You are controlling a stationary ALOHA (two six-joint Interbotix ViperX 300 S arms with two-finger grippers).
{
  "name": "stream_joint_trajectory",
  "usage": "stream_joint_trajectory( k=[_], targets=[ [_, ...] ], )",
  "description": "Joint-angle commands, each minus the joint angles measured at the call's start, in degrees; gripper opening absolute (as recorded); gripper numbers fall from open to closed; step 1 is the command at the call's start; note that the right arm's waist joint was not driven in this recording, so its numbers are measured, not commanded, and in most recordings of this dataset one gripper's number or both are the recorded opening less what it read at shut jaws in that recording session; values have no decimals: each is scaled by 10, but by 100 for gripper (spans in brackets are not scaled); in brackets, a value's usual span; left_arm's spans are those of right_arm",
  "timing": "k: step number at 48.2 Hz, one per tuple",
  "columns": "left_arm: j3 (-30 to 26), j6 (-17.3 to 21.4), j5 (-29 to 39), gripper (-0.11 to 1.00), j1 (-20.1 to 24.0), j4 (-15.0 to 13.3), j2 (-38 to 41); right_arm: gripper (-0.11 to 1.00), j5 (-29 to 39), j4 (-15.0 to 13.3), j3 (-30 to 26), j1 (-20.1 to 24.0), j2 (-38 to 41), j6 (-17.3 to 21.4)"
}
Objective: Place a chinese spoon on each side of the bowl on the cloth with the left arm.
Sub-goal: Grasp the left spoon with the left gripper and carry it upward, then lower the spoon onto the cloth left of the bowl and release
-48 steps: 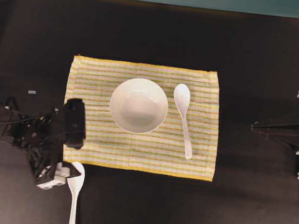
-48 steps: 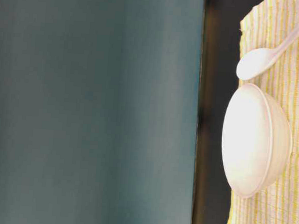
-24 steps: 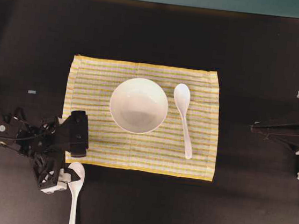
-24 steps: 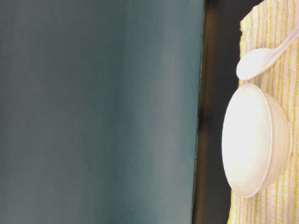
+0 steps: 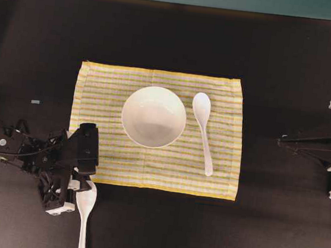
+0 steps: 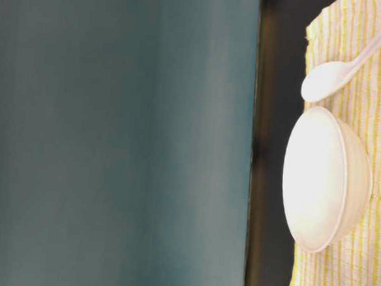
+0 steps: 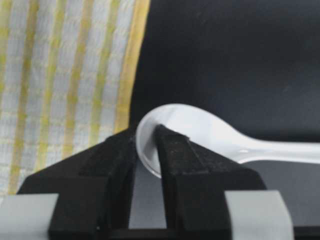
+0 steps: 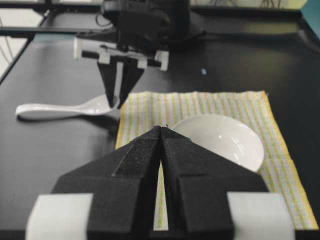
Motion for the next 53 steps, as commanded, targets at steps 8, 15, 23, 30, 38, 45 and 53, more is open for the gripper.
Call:
stream_joint_trajectory(
  k=[8, 15, 23, 30, 38, 45, 53],
  targets=[
    [-12, 12, 4, 12, 3, 2, -36, -1, -3, 1, -3, 0, 3, 3],
    [-37, 18, 50, 10, 18, 3, -75, -1, -3, 2, -2, 0, 3, 3],
    [-82, 58, 171, 8, 88, 3, -155, -1, -3, 1, -3, 0, 3, 2],
    [-98, 130, 232, 8, 168, 3, -206, -1, -3, 1, -2, 0, 3, 3],
    [-98, 177, 268, 8, 243, 3, -203, -1, -5, 2, -2, 0, 3, 3],
    [-98, 224, 269, 8, 278, 3, -171, -1, -5, 2, -2, 0, 3, 3],
    [-98, 267, 238, 8, 294, 3, -112, -1, -5, 2, -2, 0, 3, 3]
  ],
)
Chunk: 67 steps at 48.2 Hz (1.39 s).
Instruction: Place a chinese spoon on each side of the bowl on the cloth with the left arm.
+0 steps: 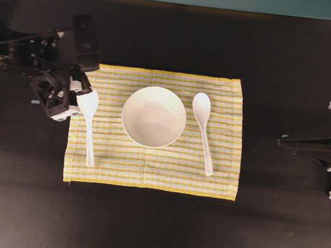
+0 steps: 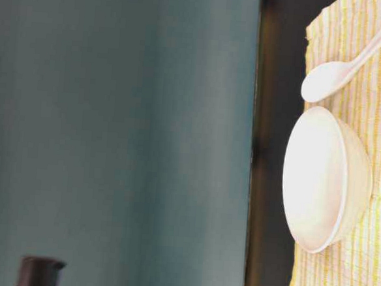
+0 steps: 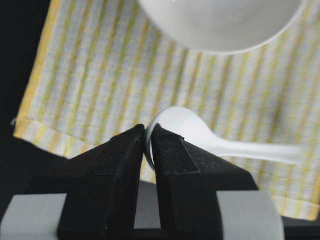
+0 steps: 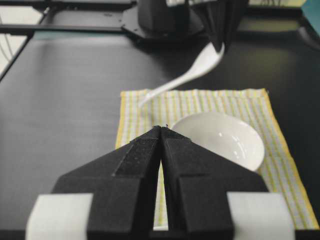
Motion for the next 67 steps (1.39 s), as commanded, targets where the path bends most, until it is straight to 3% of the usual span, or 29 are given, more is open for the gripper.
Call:
stream_joint_trajectory(
  k=[1, 10, 23, 36, 40, 51, 55, 61, 67],
  targets=[
    [-12, 17, -27, 8, 9, 2, 33, -1, -5, 2, -4, 0, 3, 3],
    [-18, 29, -76, 8, 27, 2, 85, -1, -3, 2, -4, 0, 3, 3],
    [12, 32, -168, 8, 60, 2, 83, -1, -3, 5, -3, 0, 3, 3],
    [33, 32, -176, 9, 60, 2, 82, -1, -5, 6, -2, 0, 3, 3],
    [39, 32, -176, 18, 60, 2, 83, -1, -5, 6, -2, 0, 3, 3],
    [52, 35, -186, 70, 58, 2, 80, -1, -6, 5, -2, 0, 3, 3],
    [57, 35, -195, 84, 55, 2, 76, -1, -5, 6, -2, 0, 3, 3],
    [60, 30, -197, 86, 47, 2, 66, -1, -5, 6, -2, 0, 3, 3],
    [54, 24, -179, 86, 5, 2, 31, -1, -3, 6, -2, 0, 3, 3]
  ],
)
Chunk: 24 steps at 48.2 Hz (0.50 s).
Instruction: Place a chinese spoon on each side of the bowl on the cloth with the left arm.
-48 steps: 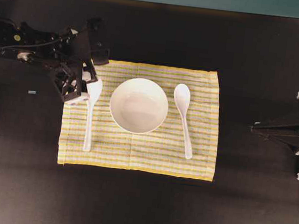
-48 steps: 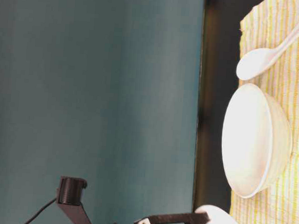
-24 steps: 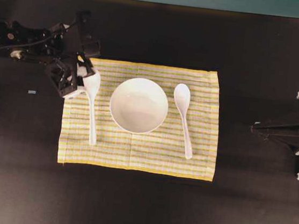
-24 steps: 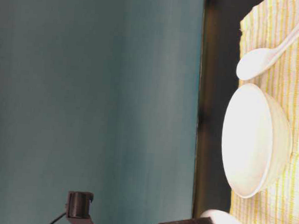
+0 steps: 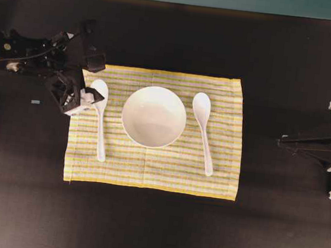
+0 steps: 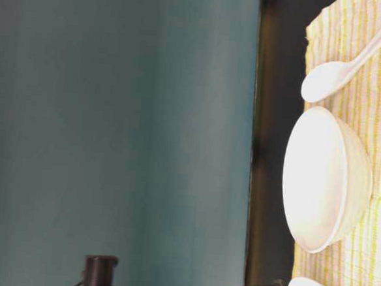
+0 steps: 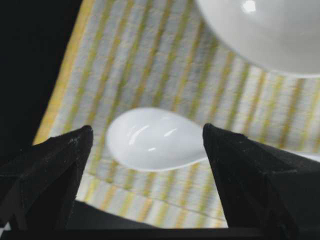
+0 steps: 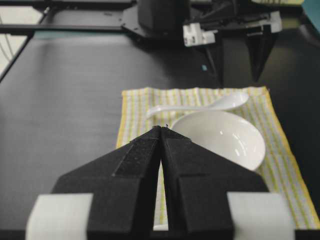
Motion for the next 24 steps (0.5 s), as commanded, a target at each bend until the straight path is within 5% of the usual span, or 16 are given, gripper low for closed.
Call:
stream_joint_trajectory(
  k=[1, 12, 24],
  targets=[
    [-11, -4, 13, 86, -40, 2, -40, -1, -3, 2, -4, 0, 3, 3],
    [-2, -24, 7, 86, -163, 2, -134, -1, -3, 2, 0, 0, 3, 2],
    [56, -48, -60, 85, -249, 2, -227, -1, -3, 2, 4, 0, 3, 2]
  ],
)
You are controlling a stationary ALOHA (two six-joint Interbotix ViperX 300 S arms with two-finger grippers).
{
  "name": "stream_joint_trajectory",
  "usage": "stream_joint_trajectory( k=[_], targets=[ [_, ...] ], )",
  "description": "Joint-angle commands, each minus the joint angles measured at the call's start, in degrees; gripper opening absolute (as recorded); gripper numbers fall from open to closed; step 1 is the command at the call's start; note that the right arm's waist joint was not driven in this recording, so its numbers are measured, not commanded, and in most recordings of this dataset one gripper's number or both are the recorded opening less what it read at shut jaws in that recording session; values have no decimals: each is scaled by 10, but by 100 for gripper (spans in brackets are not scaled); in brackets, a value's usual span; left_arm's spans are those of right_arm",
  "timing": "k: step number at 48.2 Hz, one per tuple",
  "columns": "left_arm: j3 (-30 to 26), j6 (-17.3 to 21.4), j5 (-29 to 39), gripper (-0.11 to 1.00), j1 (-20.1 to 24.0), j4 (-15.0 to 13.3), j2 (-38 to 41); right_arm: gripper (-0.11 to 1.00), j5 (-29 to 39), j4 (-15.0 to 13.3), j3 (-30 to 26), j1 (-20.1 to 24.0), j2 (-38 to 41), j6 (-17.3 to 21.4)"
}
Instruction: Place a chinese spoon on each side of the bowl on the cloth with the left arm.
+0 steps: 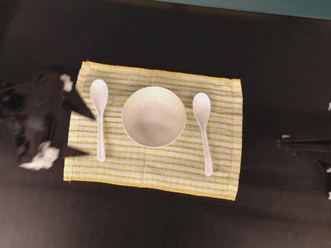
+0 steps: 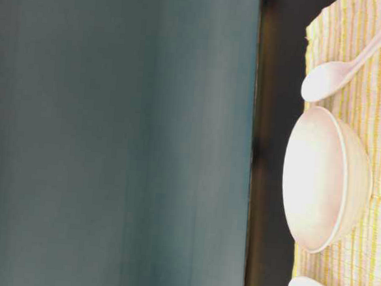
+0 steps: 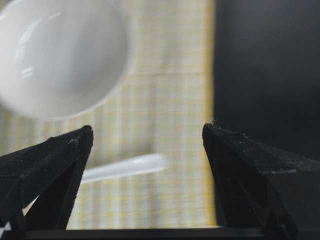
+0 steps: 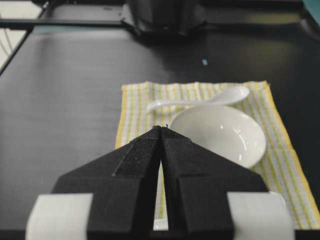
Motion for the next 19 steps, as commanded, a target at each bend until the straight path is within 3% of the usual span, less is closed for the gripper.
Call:
stream_joint_trajectory(
  k=[1, 8, 19],
  targets=[
    [15, -10, -36, 85, -25, 2, -44, -1, -3, 1, -3, 0, 3, 2],
    [54, -39, -78, 85, -54, 2, -105, -1, -3, 1, -3, 0, 3, 3],
    [113, -128, -90, 85, -59, 2, -168, -1, -4, 1, -2, 0, 3, 3]
  ],
)
